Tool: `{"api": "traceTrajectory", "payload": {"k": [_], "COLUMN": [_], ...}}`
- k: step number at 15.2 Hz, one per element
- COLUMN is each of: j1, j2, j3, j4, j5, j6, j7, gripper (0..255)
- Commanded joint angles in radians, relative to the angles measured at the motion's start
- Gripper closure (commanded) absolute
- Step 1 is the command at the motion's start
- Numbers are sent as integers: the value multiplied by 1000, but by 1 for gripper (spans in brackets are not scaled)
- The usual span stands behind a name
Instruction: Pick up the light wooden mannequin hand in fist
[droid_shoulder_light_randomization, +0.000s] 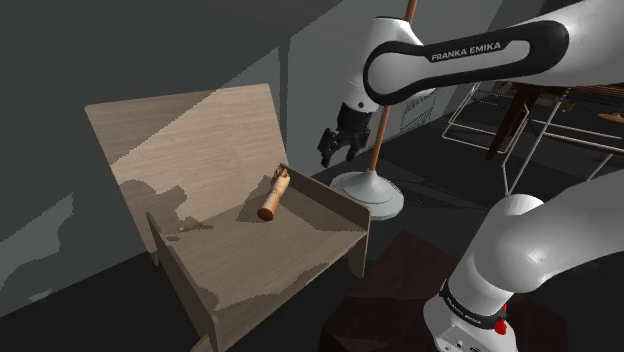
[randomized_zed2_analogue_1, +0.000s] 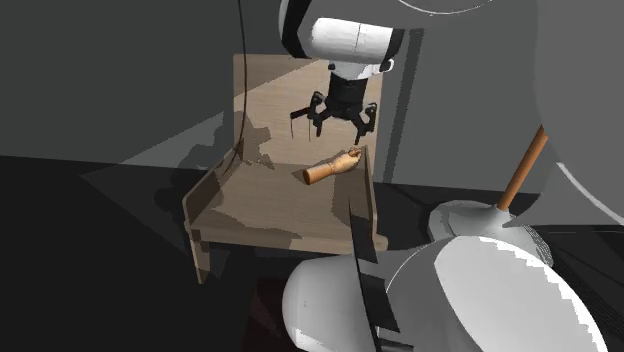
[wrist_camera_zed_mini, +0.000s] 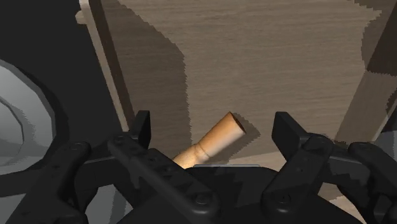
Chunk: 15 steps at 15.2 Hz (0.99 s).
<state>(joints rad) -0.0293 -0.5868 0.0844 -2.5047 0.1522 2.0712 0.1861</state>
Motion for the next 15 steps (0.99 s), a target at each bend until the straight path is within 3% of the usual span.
{"api": "traceTrajectory", "payload": {"k": [1,9,15], "j1": [-11,-84,-141], "j2": [57,352,601], "j3": [31,153,201], "j4": [-20,35,150], "j5": [7,-54,-249], "j6": [99,409,572], "j7": [65,362,674], "gripper": [0,0,0]}}
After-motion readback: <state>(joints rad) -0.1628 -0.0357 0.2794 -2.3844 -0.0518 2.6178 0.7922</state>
